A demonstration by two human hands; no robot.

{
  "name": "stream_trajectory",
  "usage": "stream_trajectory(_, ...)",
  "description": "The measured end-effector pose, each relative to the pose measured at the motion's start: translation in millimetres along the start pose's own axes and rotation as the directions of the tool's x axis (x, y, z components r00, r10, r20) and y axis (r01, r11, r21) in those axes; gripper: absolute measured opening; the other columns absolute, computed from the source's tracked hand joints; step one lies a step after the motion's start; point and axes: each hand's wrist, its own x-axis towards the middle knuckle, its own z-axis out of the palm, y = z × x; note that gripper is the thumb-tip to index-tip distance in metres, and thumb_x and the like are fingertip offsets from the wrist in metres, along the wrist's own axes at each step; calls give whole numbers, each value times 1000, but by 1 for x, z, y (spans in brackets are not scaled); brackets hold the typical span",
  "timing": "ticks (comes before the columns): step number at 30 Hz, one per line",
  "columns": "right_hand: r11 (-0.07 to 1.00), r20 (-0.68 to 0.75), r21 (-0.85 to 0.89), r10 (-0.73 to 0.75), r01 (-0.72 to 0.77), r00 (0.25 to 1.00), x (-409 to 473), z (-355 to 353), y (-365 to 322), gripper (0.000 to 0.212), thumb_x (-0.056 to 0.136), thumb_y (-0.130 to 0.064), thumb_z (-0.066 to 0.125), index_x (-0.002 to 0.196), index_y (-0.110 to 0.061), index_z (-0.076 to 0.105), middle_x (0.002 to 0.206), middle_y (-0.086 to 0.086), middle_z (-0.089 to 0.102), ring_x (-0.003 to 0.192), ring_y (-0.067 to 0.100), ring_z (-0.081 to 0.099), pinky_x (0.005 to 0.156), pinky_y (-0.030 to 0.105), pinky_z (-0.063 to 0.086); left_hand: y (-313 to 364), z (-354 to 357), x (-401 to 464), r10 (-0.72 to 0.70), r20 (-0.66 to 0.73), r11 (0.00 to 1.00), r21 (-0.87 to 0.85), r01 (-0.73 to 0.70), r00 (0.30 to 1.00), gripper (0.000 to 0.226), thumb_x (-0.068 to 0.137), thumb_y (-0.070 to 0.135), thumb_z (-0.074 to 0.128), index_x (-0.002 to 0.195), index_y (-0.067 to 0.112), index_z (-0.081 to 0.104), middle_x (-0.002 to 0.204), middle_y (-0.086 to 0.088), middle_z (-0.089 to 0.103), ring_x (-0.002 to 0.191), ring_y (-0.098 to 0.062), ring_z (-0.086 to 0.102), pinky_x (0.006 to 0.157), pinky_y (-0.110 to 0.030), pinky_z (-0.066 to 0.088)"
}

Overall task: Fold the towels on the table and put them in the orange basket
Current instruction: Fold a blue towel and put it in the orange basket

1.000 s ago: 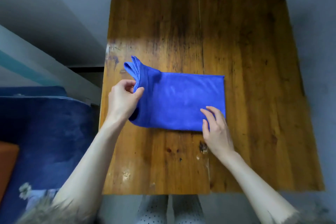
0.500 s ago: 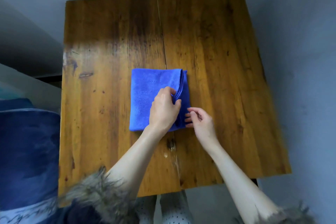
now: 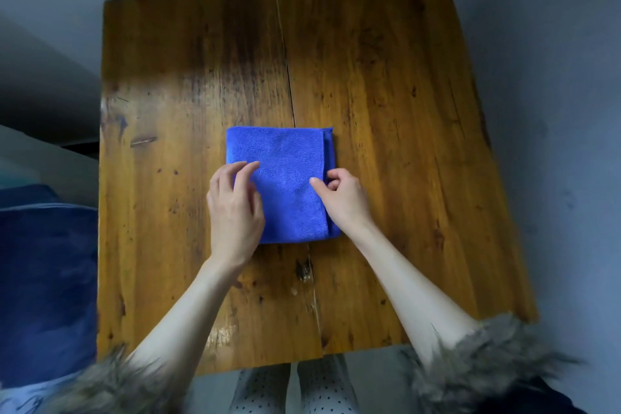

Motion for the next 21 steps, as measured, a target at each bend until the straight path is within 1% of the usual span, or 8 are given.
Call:
stream_trajectory(3, 995, 3, -96, 12, -12, 1000, 7, 4, -2, 22, 97, -27, 46, 111, -12, 51, 104, 2, 58, 97, 23, 57, 81, 38, 48, -13, 6, -6, 37, 69, 998, 41, -40, 997, 44, 92, 21, 35, 130, 7, 50, 137, -18, 44, 132, -37, 33, 108, -47, 29)
stream_trajectory(5, 994, 11, -108, 10, -9, 1000, 7, 3, 1, 19, 98, -26, 40, 113, -14, 46, 107, 4, 56, 95, 24, 56, 77, 39, 46, -13, 9, -8, 56, 107, 996, 66, -63, 993, 46, 93, 27, 35, 133, 8, 48, 143, -19, 39, 136, -37, 28, 110, -50, 27)
stream_trajectory(8, 999, 34, -52, -11, 13, 999, 9, 0, 4, 13, 99, -25, 38, 108, -17, 43, 99, 1, 54, 84, 20, 54, 66, 35, 41, -9, 13, -12, 84, 176, 985, 137, -109, 981, 48, 94, 31, 33, 136, 11, 45, 148, -18, 32, 139, -37, 22, 111, -54, 20)
stream_trajectory(12, 998, 42, 52, 16, -18, 999, 12, -6, 2, 9, 100, -21, 36, 102, -15, 43, 84, -5, 49, 68, 11, 47, 57, 27, 36, -7, 22, -17, 96, 268, 961, 224, -159, 959, 53, 95, 38, 28, 143, 17, 35, 154, -14, 22, 144, -32, 11, 114, -53, 9)
stream_trajectory(17, 997, 16, -33, 64, -63, 998, 18, -7, 8, 10, 95, -21, 47, 103, -14, 48, 94, -2, 52, 86, 17, 53, 68, 29, 44, -14, 34, -19, 96, 325, 903, 369, -220, 941, 57, 95, 46, 26, 146, 22, 28, 155, -14, 21, 144, -32, 11, 114, -52, 7)
stream_trajectory(19, 995, -26, -67, 74, -76, 997, 17, -6, 7, 19, 93, -24, 51, 109, -14, 50, 104, 1, 54, 97, 20, 56, 80, 34, 48, -14, 34, -18, 98, 328, 899, 376, -225, 940, 57, 95, 46, 25, 146, 21, 27, 155, -14, 21, 144, -33, 11, 113, -52, 6)
stream_trajectory(20, 993, -94, -110, 30, -40, 995, 13, -5, 6, 26, 93, -25, 53, 115, -13, 49, 112, 4, 53, 103, 22, 54, 86, 34, 47, -13, 33, -18, 94, 330, 906, 363, -219, 939, 57, 95, 46, 24, 146, 21, 27, 155, -14, 20, 144, -33, 10, 113, -52, 5)
stream_trajectory(21, 981, -186, -187, -85, 50, 979, 8, -4, 5, 31, 93, -23, 53, 121, -11, 49, 119, 7, 51, 108, 23, 52, 88, 33, 45, -12, 31, -17, 91, 329, 918, 339, -208, 940, 56, 95, 44, 24, 146, 21, 28, 155, -13, 19, 144, -32, 9, 114, -52, 4)
